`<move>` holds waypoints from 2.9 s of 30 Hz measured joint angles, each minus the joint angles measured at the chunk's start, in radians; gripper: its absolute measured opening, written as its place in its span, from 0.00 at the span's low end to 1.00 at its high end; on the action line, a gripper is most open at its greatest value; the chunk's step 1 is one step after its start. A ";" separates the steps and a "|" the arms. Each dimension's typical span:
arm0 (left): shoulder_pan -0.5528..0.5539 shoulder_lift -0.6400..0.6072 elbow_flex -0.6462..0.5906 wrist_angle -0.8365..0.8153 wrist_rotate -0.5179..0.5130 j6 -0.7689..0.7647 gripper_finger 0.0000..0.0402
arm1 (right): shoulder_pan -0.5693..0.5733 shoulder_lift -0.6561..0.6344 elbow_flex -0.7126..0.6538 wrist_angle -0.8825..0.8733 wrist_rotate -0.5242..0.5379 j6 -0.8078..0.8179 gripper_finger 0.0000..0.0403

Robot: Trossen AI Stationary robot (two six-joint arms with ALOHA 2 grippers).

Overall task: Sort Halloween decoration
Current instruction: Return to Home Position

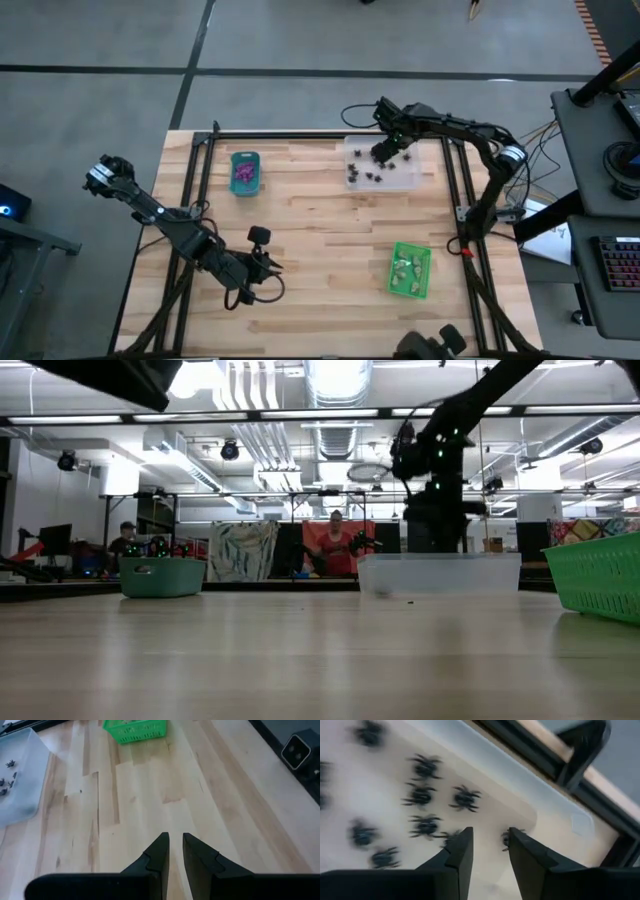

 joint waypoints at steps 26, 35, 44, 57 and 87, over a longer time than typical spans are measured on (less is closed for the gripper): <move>0.406 -0.800 -0.590 0.367 0.204 0.192 0.09 | 0.469 -0.952 -0.874 0.884 -0.298 -0.235 0.17; 0.426 -1.032 -0.661 0.324 0.240 0.197 0.09 | 0.469 -1.207 -1.026 0.885 -0.324 -0.253 0.16; 0.426 -1.270 -0.808 0.380 0.260 0.155 0.09 | 0.469 -1.427 -1.176 0.880 -0.338 -0.269 0.16; 0.427 -1.196 -0.846 0.421 -0.154 -0.146 0.09 | 0.470 -1.609 -1.277 0.906 -0.390 -0.376 0.16; 0.426 -1.069 -0.844 0.418 -0.161 -0.152 0.09 | 0.503 -1.607 -1.280 0.895 -0.287 -0.234 0.20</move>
